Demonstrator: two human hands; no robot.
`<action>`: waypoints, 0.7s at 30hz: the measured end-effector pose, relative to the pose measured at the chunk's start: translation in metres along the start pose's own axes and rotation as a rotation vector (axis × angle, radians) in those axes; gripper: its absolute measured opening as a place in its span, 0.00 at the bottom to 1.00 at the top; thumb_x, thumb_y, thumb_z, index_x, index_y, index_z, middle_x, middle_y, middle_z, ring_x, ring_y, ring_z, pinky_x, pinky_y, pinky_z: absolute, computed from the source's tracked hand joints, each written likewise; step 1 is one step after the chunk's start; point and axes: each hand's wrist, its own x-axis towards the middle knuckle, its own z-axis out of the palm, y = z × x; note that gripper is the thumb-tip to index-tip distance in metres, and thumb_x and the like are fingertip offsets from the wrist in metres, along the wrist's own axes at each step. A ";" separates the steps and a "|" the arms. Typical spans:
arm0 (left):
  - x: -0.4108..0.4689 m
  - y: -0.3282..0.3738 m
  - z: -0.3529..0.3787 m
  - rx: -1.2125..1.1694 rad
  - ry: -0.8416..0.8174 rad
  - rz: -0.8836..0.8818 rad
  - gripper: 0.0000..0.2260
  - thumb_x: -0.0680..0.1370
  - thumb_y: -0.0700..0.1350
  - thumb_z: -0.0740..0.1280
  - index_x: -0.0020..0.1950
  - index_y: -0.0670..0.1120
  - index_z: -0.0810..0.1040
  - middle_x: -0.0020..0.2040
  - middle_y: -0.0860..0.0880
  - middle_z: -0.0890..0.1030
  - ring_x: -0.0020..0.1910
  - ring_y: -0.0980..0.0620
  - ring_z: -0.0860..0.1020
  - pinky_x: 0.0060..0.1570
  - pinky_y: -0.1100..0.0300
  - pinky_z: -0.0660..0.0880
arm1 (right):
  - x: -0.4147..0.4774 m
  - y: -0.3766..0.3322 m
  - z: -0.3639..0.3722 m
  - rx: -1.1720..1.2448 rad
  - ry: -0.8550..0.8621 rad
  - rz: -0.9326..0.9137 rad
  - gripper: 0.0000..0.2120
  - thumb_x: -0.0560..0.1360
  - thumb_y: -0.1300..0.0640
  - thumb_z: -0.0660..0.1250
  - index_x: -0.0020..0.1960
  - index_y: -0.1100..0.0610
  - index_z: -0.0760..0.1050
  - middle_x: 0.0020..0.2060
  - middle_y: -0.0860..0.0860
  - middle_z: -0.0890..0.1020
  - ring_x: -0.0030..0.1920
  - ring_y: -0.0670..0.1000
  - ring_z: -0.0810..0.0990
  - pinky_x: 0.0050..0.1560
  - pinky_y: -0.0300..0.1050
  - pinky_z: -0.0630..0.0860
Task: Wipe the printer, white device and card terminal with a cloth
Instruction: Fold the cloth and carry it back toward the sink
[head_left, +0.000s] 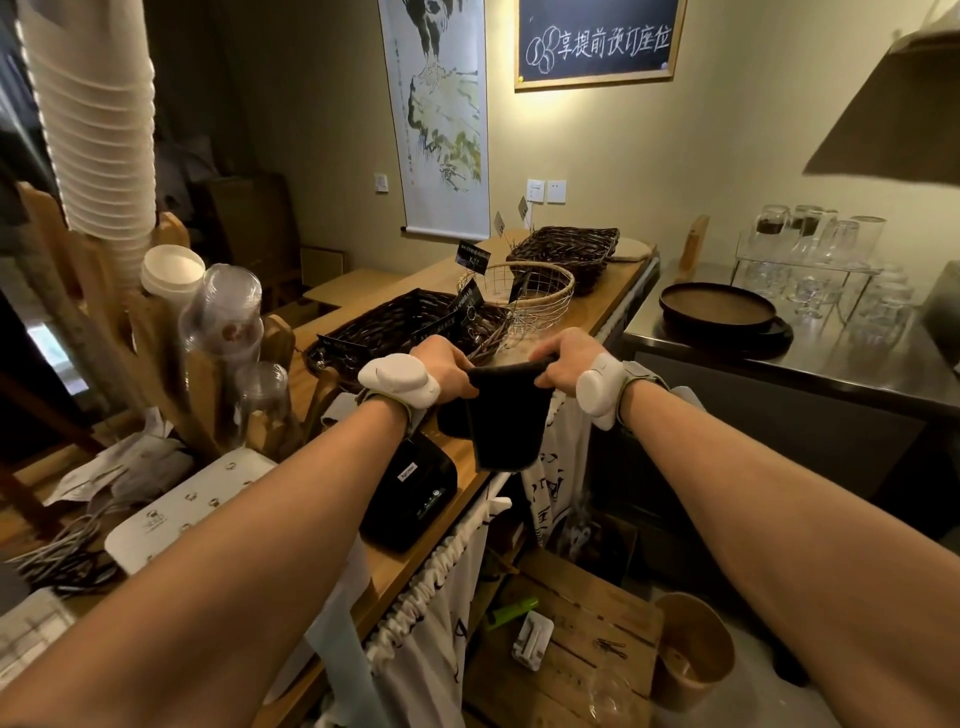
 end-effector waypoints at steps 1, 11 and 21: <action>0.004 -0.002 0.000 0.003 0.000 -0.010 0.12 0.73 0.39 0.72 0.57 0.43 0.83 0.51 0.47 0.80 0.49 0.51 0.76 0.50 0.60 0.72 | 0.005 0.001 0.002 -0.008 0.016 0.012 0.14 0.74 0.64 0.67 0.59 0.61 0.79 0.50 0.56 0.81 0.51 0.54 0.79 0.46 0.42 0.73; 0.041 -0.017 0.005 -0.769 0.049 -0.258 0.17 0.78 0.42 0.68 0.66 0.40 0.75 0.60 0.40 0.80 0.57 0.42 0.79 0.60 0.45 0.76 | 0.049 0.004 0.024 0.568 0.034 0.209 0.24 0.75 0.48 0.67 0.64 0.63 0.73 0.59 0.58 0.79 0.57 0.58 0.79 0.59 0.54 0.76; 0.065 -0.049 0.017 -0.156 -0.092 -0.169 0.25 0.70 0.38 0.75 0.67 0.45 0.77 0.62 0.46 0.78 0.59 0.48 0.76 0.57 0.58 0.72 | 0.072 0.018 0.048 0.377 -0.132 0.116 0.24 0.69 0.71 0.69 0.63 0.57 0.76 0.57 0.56 0.77 0.43 0.50 0.75 0.25 0.32 0.72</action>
